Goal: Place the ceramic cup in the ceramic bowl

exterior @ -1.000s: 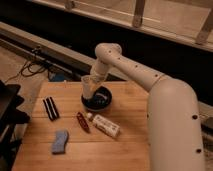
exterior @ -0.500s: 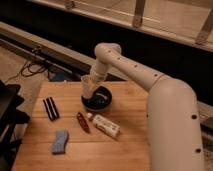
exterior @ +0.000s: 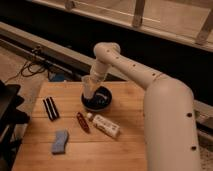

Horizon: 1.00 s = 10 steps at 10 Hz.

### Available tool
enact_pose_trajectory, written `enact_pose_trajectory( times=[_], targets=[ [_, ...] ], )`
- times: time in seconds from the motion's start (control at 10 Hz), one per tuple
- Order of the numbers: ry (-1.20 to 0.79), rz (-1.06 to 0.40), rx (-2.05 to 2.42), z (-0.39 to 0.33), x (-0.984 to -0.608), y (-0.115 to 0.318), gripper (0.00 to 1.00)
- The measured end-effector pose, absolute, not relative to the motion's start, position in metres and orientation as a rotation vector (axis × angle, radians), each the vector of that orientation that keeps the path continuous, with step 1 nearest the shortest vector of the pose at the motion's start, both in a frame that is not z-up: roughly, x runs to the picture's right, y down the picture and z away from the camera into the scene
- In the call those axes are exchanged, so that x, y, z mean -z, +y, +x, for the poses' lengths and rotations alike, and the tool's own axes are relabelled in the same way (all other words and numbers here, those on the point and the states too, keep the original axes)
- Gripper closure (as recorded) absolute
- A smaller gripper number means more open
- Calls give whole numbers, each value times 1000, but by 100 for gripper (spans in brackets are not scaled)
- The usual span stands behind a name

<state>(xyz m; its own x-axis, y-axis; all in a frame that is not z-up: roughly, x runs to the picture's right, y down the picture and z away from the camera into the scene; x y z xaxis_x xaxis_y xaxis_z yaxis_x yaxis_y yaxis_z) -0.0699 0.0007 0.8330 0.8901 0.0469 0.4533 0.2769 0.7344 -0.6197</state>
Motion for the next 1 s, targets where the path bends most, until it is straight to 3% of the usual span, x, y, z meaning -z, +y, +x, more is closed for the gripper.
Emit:
enact_pose_trajectory(
  times=[0.6, 1.0],
  targets=[
    [-463, -778, 76, -56, -840, 5, 24],
    [-475, -762, 68, -55, -838, 5, 21]
  ],
)
